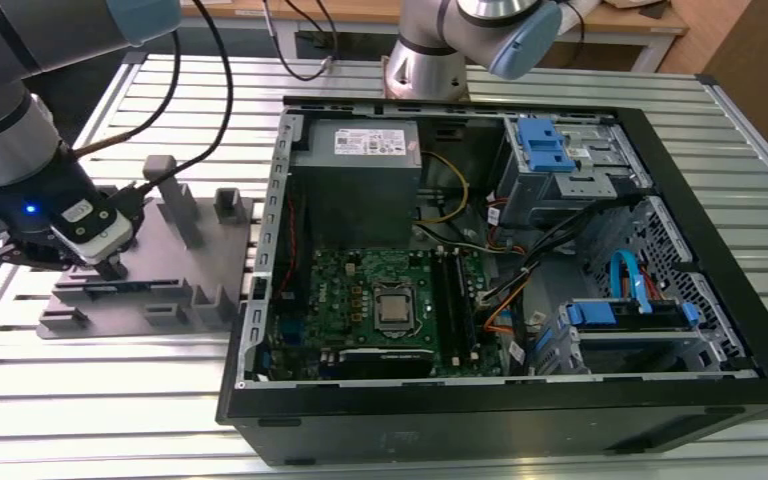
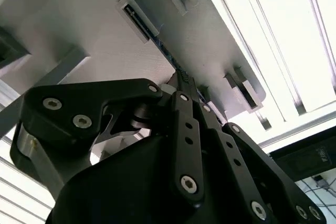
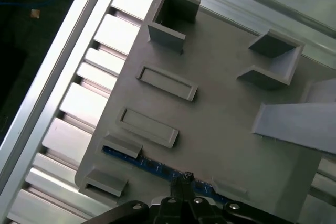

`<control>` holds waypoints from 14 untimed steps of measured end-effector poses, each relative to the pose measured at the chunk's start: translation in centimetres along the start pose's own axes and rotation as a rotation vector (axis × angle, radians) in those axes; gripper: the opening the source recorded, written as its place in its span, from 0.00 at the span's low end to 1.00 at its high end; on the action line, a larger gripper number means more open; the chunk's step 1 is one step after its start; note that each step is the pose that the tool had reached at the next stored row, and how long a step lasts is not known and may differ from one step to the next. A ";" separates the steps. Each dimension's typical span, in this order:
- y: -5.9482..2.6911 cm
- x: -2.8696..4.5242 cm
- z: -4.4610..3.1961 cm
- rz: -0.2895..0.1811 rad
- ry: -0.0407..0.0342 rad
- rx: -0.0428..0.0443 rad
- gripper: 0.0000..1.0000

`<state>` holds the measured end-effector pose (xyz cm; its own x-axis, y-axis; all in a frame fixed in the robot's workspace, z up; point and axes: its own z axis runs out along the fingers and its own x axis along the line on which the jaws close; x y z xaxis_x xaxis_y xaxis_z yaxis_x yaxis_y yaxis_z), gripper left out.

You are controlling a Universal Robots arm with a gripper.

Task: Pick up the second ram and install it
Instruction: 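Pick up the second ram and move it above second insertion slot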

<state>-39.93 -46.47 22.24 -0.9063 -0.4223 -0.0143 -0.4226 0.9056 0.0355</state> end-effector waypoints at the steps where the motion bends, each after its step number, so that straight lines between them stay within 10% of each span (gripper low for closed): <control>1: 0.00 0.00 0.00 -0.013 0.0004 -0.0002 0.11; 14: 0.00 0.00 0.00 -0.164 0.0058 -0.0023 0.11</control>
<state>-39.93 -46.47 22.24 -0.8252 -0.5647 -0.0143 -0.5648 0.8245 0.0354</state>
